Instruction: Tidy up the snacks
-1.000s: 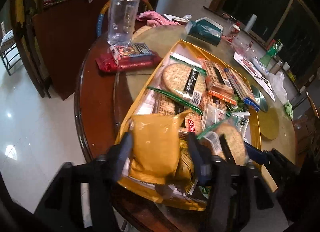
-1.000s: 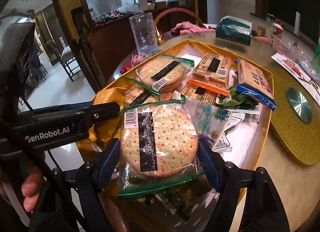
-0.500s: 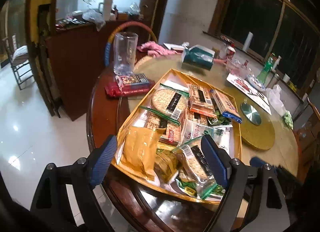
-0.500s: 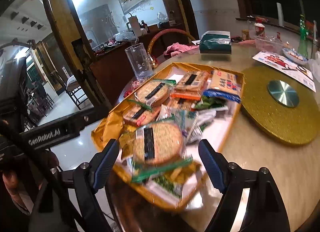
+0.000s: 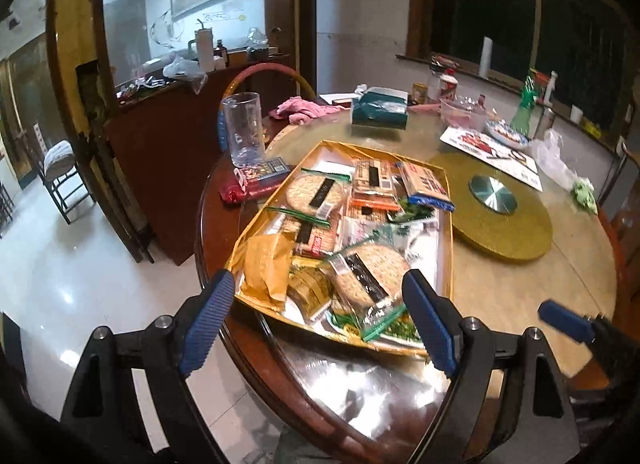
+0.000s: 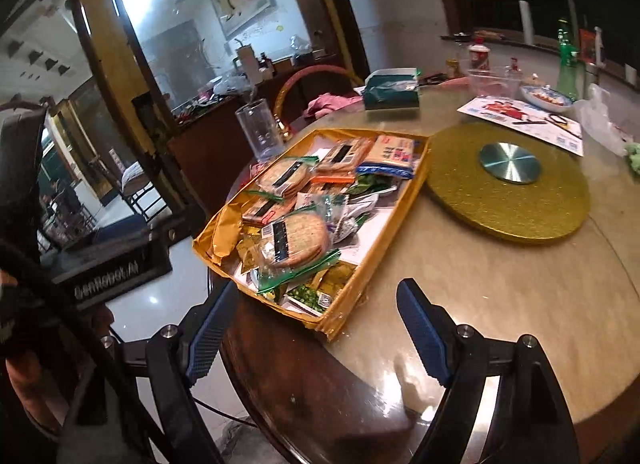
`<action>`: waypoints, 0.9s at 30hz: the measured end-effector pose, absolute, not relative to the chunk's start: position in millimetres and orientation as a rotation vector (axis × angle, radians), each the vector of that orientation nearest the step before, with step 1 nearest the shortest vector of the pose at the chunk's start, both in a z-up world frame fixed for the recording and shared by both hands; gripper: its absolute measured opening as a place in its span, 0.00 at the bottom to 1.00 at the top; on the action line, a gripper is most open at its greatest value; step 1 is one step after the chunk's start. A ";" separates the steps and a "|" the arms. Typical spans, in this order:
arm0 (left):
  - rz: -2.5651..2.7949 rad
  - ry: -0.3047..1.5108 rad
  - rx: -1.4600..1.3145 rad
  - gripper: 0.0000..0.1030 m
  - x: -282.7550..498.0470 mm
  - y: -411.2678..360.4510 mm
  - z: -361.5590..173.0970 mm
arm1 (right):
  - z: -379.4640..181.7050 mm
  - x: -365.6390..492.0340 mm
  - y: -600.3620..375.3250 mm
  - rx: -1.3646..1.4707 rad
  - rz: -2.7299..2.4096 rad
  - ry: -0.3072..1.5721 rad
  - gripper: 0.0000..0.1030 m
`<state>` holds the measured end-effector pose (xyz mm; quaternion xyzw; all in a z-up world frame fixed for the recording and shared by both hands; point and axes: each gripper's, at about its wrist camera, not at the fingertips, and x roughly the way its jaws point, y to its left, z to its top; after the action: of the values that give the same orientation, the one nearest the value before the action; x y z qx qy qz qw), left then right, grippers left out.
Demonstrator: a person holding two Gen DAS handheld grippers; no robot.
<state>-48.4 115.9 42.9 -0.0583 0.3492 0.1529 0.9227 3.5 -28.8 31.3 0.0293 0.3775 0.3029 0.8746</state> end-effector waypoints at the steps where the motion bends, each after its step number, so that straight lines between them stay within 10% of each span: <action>1: 0.330 0.714 -0.098 0.83 -49.3 113.0 43.2 | 32.5 2.4 -29.9 0.063 0.631 0.784 0.79; 27: 0.390 0.739 -0.120 0.85 -46.5 137.4 18.4 | 19.1 19.0 1.9 -0.052 0.516 0.852 0.79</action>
<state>-46.5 137.4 18.4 -0.0581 0.3586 0.1894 0.9122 19.0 1.9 19.1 -0.0251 0.4084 0.2474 0.8783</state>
